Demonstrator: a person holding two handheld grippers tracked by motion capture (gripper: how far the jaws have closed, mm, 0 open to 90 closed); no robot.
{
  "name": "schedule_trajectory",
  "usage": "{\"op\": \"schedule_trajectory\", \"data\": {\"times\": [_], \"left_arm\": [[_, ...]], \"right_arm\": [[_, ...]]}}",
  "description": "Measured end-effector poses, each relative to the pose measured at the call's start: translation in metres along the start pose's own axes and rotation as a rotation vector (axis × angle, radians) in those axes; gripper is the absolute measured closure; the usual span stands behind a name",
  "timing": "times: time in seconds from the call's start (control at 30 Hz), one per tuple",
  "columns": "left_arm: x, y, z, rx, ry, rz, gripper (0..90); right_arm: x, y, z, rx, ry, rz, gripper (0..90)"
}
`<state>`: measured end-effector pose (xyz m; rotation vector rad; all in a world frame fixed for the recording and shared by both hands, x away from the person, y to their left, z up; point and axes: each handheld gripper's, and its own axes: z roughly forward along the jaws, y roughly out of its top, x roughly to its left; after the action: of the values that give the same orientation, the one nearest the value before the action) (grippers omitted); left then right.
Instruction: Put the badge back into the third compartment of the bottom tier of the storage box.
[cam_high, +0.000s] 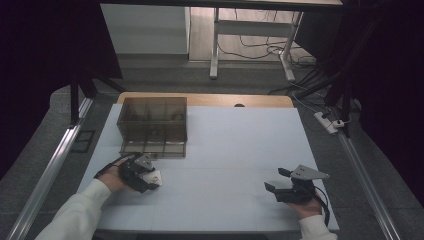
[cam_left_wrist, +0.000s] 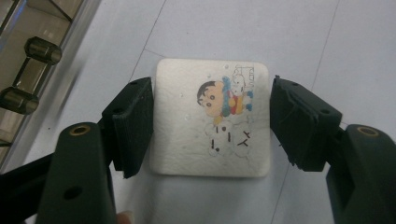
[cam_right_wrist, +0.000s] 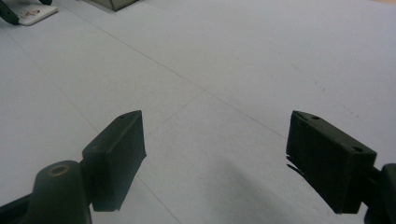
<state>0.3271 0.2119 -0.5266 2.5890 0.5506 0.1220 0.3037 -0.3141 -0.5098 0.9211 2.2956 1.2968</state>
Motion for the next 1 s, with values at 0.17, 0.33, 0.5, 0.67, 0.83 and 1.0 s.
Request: {"op": "schedule_trajectory", "data": {"times": [0.17,0.33,0.5,0.67,0.83,1.0], "left_arm": [[0.0,-0.001,-0.002,-0.034,0.007,-0.027,32.7],[-0.004,0.002,-0.006,-0.051,0.016,-0.034,32.7],[-0.004,0.001,-0.009,-0.068,0.027,-0.039,32.7],[-0.003,0.0,-0.011,-0.088,0.035,-0.046,32.7],[-0.002,0.001,-0.014,-0.112,0.044,-0.048,32.6],[-0.002,0.001,-0.016,-0.131,0.061,-0.053,32.6]], "right_arm": [[0.001,0.0,0.0,0.001,-0.006,-0.008,19.3],[0.0,0.0,0.0,0.003,-0.004,-0.005,19.4],[0.001,0.0,0.0,0.007,-0.006,-0.011,19.7],[0.002,0.0,0.001,0.013,-0.003,-0.017,19.7],[0.002,0.0,0.001,0.015,-0.002,-0.014,19.7],[0.002,0.0,0.002,0.027,0.0,-0.017,19.7]]}}
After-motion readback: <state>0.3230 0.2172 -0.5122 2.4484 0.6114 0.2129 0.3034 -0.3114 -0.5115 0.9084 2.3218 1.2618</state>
